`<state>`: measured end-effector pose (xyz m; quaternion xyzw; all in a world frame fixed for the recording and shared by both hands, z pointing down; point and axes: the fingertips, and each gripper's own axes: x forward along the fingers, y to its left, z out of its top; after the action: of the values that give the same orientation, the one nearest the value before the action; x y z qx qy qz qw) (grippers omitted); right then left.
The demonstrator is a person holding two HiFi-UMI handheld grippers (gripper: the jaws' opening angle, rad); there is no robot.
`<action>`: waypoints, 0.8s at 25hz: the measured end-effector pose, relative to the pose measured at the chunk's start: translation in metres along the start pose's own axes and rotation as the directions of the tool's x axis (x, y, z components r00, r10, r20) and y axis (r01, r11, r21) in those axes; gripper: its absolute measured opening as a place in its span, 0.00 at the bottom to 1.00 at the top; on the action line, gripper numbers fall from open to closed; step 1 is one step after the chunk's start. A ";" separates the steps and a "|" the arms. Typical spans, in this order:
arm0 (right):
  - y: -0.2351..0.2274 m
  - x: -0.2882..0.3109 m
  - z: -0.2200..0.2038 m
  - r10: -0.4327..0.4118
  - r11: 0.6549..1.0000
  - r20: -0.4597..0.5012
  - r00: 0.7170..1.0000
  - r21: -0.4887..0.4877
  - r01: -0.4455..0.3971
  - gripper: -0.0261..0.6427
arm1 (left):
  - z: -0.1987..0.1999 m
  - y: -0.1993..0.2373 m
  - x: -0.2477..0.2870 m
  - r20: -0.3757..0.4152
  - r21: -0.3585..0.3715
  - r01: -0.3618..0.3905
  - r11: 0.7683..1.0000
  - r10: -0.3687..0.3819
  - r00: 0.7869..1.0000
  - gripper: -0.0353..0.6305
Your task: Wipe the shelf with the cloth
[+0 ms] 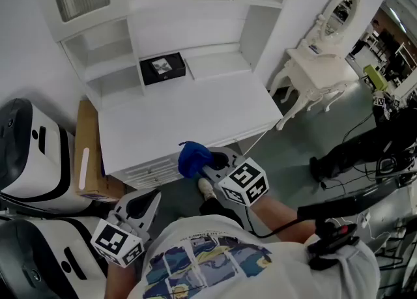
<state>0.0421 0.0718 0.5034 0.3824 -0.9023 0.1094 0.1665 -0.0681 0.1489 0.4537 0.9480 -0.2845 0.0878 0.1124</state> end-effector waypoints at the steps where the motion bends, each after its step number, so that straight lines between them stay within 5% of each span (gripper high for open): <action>1: 0.001 0.001 0.000 0.002 1.000 0.000 1.000 -0.002 -0.002 0.14 | -0.001 0.000 0.000 0.000 -0.001 -0.001 1.000 0.001 1.000 0.06; 20: 0.007 -0.011 -0.019 0.011 1.000 -0.021 1.000 0.001 -0.011 0.14 | -0.014 -0.016 0.011 -0.029 -0.014 0.033 0.999 -0.033 0.999 0.06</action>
<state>0.0485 0.0900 0.5156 0.3763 -0.9025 0.1149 0.1753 -0.0511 0.1602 0.4675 0.9504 -0.2678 0.0979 0.1244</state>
